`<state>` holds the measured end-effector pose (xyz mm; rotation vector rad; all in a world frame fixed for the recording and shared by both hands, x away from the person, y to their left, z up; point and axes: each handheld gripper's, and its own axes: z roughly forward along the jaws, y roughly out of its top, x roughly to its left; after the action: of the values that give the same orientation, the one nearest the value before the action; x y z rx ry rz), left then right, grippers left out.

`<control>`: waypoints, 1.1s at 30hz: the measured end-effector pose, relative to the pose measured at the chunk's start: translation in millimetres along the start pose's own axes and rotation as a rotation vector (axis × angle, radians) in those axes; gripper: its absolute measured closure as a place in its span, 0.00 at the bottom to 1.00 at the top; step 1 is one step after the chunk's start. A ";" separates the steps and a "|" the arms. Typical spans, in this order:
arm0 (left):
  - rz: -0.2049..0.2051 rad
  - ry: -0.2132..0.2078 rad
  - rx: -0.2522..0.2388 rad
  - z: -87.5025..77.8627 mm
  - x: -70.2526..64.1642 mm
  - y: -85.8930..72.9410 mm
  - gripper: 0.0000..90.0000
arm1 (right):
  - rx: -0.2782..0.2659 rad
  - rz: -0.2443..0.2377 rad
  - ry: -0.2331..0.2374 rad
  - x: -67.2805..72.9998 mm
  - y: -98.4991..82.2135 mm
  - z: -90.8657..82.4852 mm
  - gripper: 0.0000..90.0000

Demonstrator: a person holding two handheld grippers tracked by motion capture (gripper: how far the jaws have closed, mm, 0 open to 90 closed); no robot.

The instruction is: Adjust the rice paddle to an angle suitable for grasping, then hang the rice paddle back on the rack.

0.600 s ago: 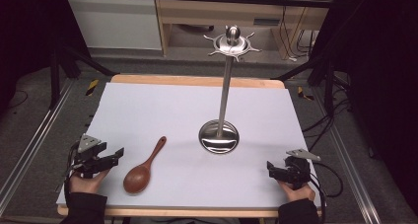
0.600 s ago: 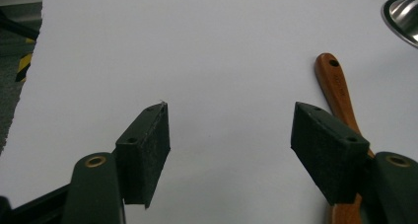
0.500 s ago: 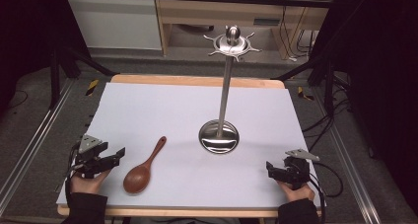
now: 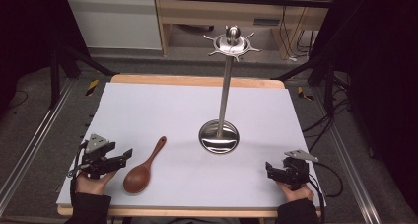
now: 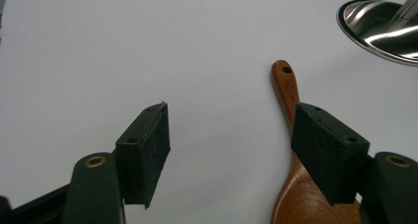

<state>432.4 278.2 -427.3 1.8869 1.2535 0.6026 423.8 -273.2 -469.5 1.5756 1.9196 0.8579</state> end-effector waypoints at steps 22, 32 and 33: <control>0.080 -0.073 0.008 15.3 -33.6 30.7 0.31 | 0.029 -0.005 0.012 1.1 -0.5 3.3 0.15; 0.102 -0.081 0.044 22.7 -41.0 41.6 0.30 | 0.034 0.000 0.005 2.6 -0.7 2.8 0.16; 0.106 -0.082 0.052 23.2 -40.7 42.7 0.30 | 0.034 0.003 0.007 2.8 -0.6 2.6 0.16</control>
<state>456.4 223.9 -405.1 2.0103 1.1323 0.5463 424.7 -270.1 -471.7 1.5975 1.9473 0.8374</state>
